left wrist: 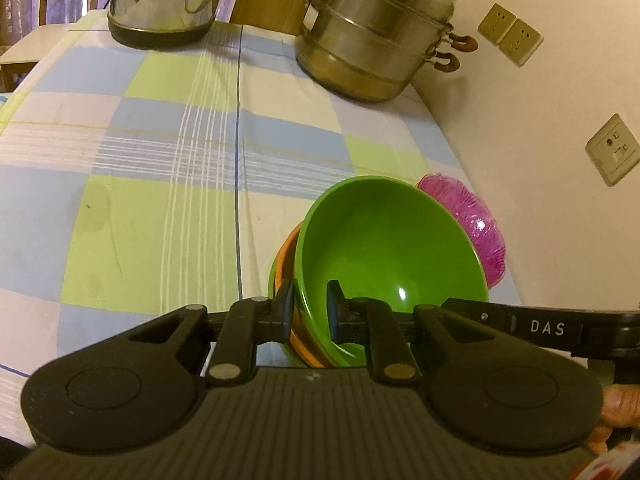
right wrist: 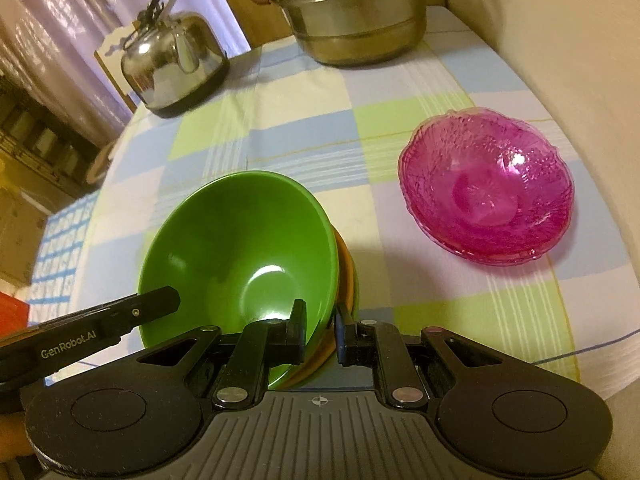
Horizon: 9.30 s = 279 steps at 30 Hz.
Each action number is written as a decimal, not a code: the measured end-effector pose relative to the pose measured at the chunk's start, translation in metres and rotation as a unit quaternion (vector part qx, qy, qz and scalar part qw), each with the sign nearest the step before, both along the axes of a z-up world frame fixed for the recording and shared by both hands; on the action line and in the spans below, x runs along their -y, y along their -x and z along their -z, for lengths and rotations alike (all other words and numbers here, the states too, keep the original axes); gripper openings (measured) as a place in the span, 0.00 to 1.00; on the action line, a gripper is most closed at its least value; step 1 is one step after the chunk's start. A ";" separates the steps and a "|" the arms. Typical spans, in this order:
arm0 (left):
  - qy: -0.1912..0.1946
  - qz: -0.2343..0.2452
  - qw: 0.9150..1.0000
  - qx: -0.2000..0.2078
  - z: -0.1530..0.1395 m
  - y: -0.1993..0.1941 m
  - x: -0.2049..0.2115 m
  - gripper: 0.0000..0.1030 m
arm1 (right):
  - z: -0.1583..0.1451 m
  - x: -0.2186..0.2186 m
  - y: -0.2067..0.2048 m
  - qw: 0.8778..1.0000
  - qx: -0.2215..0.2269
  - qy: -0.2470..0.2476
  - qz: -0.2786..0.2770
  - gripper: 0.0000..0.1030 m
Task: Organize plates and bowls
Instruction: 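Lower the green bowl onto the orange bowl and open both grippers, then close both grippers on the rim of the three-bowl stack, then lift the bowl stack with both grippers and carry it toward the pink plates, then lower the bowl stack onto the pink plate stack and open both grippers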
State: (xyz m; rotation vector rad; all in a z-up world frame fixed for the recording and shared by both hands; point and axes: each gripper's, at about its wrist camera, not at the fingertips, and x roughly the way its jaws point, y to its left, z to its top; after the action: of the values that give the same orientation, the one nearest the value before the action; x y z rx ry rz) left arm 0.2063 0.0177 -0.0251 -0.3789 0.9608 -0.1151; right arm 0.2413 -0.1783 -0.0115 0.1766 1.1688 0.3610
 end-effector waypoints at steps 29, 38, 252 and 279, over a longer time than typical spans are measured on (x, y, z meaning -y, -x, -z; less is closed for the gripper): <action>-0.016 -0.002 1.000 0.020 -0.007 0.019 -0.004 0.24 | -0.011 0.029 0.025 0.997 0.035 -0.019 0.059 0.56; -0.011 -0.020 1.000 -0.001 -0.007 0.051 -0.002 0.53 | -0.016 0.040 0.052 0.997 0.023 -0.020 0.074 0.61; 0.018 0.113 0.992 -0.050 0.038 -0.184 0.158 0.31 | 0.049 0.177 -0.109 0.972 -0.044 -0.064 0.223 0.27; 0.009 0.076 0.996 0.046 -0.022 -0.114 0.130 0.89 | -0.028 0.171 -0.037 0.964 0.071 -0.056 0.250 0.74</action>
State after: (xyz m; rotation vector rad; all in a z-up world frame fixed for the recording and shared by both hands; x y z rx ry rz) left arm 0.3201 -0.1119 -0.0028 -0.3140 0.8965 -0.2769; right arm 0.2781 -0.3496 0.0162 0.5263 0.9231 -0.0084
